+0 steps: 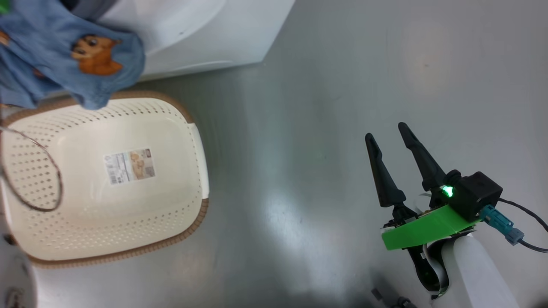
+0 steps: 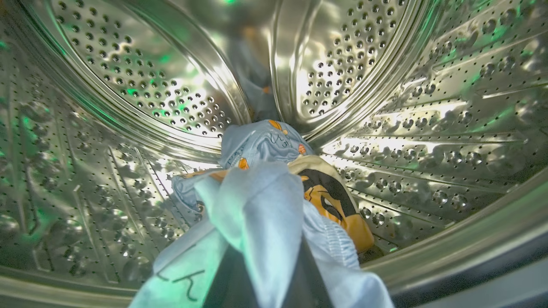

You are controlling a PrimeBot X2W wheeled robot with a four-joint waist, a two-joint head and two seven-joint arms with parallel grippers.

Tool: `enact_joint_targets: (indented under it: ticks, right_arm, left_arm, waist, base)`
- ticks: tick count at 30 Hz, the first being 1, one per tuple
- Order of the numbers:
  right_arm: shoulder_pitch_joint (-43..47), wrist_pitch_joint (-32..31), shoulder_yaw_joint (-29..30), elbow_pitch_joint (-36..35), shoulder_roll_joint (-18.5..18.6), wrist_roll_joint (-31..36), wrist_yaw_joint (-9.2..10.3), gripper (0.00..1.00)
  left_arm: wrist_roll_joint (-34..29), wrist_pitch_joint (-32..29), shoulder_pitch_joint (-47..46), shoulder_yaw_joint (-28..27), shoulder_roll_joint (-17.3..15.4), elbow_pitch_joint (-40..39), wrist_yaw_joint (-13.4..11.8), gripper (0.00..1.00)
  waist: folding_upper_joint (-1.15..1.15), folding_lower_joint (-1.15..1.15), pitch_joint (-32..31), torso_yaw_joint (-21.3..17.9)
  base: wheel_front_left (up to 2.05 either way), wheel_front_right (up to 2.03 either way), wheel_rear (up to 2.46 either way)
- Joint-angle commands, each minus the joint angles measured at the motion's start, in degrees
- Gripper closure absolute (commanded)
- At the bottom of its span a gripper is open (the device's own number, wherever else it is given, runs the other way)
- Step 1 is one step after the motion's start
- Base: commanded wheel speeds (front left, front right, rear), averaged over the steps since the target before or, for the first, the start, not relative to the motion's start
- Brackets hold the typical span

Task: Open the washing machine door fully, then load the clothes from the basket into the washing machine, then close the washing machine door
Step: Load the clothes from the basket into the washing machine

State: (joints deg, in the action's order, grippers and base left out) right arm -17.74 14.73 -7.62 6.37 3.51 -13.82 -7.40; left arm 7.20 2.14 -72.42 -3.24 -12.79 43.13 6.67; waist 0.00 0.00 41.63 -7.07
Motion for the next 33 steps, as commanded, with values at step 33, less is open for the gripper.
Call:
enact_joint_targets:
  ticks: [33]
  right_arm:
    - [1.44, 0.27, -3.6, -1.09, -0.63, -1.83, -0.09, 0.0]
  left_arm:
    - [-5.08, 12.85, -5.74, 6.13, -6.6, -13.39, -4.39, 1.0]
  waist:
    - [0.0, 0.0, 6.13, -4.08]
  base:
    - [0.0, 0.0, 0.0]
